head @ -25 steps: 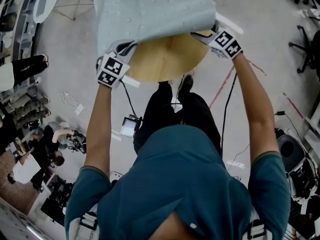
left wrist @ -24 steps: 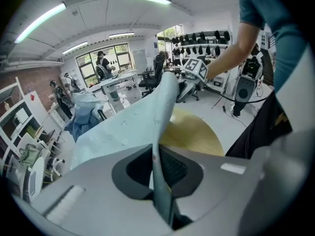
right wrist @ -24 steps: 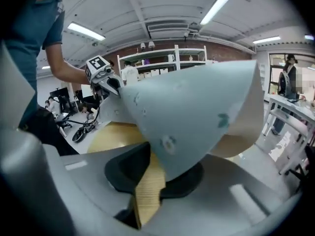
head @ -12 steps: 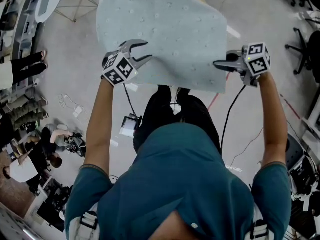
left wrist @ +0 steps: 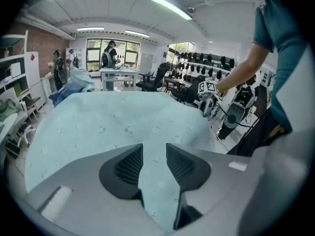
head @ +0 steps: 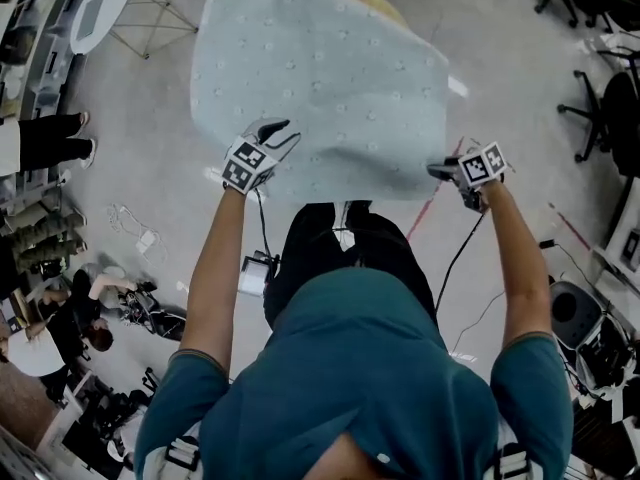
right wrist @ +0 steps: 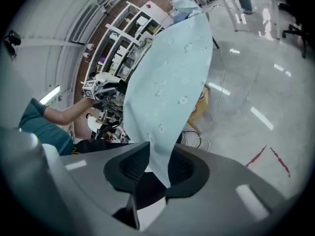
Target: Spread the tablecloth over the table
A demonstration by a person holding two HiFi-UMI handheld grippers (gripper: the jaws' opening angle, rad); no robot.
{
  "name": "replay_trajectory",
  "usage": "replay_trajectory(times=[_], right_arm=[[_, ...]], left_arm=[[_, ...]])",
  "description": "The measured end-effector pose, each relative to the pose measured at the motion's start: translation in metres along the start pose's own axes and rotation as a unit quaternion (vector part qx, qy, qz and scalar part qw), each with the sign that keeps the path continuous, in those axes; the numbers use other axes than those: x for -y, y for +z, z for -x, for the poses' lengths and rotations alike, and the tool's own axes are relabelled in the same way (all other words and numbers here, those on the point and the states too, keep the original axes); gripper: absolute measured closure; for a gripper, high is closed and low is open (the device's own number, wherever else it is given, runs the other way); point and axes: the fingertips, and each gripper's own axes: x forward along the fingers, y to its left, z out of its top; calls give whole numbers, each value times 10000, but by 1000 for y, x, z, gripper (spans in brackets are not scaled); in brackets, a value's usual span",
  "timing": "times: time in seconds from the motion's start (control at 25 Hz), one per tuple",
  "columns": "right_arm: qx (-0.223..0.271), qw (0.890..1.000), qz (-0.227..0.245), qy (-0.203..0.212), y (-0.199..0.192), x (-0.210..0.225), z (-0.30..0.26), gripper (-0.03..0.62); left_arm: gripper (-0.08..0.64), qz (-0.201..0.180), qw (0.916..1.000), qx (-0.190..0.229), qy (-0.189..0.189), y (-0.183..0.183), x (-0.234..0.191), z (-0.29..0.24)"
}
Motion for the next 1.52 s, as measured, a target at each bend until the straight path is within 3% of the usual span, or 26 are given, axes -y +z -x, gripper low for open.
replay_trajectory(times=[0.16,0.24,0.4,0.48,0.56,0.68,0.88,1.0,1.16,1.2,1.28,1.32,1.4,1.44,1.48,1.52], right_arm=[[-138,9993,-261,212,-4,10,25,460],[612,9966,-507,206,31,23,57,457],[2640,9611,-809,80,124,55,130,459],[3165,9375,-1443,108,159,60,141,457],[3431,9228,-1749,77,193,74,144,441],[3521,9108,-2120,379,226,85,136,393],[3149,9039,-2733,957,241,127,116,380],[3058,8974,-2808,1496,248,147,103,382],[2802,8938,-2699,2231,263,144,91,390],[2672,8994,-2550,2340,266,137,91,409],[2479,9231,-1957,2195,273,113,98,484],[2421,9391,-1416,1986,277,92,105,512],[2308,9647,321,1230,283,30,122,546],[2188,9624,1439,724,282,-8,127,549],[1984,9447,2599,264,279,-53,126,548],[1686,9139,3693,-85,270,-98,119,545]], left_arm=[[445,559,9980,237,149,-9,-13,-6],[474,699,9960,510,205,-3,-19,-6],[494,1023,9898,984,129,6,-24,-11],[491,1173,9871,1092,-45,10,-25,-22],[485,1215,9864,1091,-193,17,-27,-39],[478,1277,9862,1012,-286,27,-21,-65],[486,1617,9828,871,-216,38,-12,-106],[514,1784,9822,573,153,28,-15,-120],[538,1476,9880,142,442,25,-11,-132],[530,1374,9894,44,469,24,-9,-134],[529,1269,9901,-114,593,21,-8,-135],[547,1262,9896,-147,669,20,-10,-134],[558,1272,9888,-116,771,20,-15,-133],[558,1269,9887,-79,792,20,-17,-133],[558,1257,9888,-55,807,19,-17,-132],[557,1235,9889,-57,826,18,-17,-131]])
